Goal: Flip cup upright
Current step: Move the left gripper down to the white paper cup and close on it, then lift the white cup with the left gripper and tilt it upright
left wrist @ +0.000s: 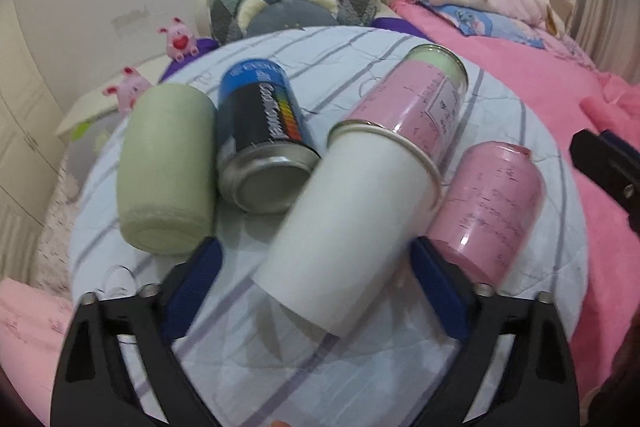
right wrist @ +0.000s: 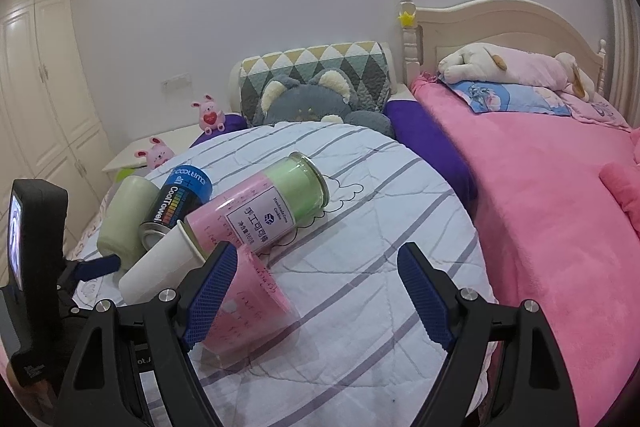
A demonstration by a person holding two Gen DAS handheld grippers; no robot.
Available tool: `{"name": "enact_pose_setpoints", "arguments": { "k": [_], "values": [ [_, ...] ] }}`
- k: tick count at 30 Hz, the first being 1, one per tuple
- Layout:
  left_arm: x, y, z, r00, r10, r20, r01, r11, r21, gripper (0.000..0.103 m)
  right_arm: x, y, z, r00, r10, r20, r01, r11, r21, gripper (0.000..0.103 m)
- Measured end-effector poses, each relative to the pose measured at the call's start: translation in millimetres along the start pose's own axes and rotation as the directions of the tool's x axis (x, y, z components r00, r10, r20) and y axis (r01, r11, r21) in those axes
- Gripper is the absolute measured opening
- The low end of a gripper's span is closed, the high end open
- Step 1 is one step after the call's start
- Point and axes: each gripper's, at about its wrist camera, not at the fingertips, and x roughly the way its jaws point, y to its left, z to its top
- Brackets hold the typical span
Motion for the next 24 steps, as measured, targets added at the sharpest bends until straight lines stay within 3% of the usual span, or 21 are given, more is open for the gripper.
{"name": "enact_pose_setpoints", "arguments": {
  "k": [15, 24],
  "values": [
    [-18.5, 18.0, -27.2, 0.999, -0.036, -0.003, 0.035, 0.989, -0.142, 0.067, -11.8, 17.8, -5.3, 1.000, 0.026, 0.009, -0.025, 0.999, -0.033, 0.084],
    [-28.4, 36.2, -42.2, 0.997, -0.077, -0.012, 0.072, 0.967, -0.245, 0.065, -17.3, 33.8, -14.1, 0.999, 0.054, -0.003, -0.054, 0.997, -0.059, 0.084]
  ]
}}
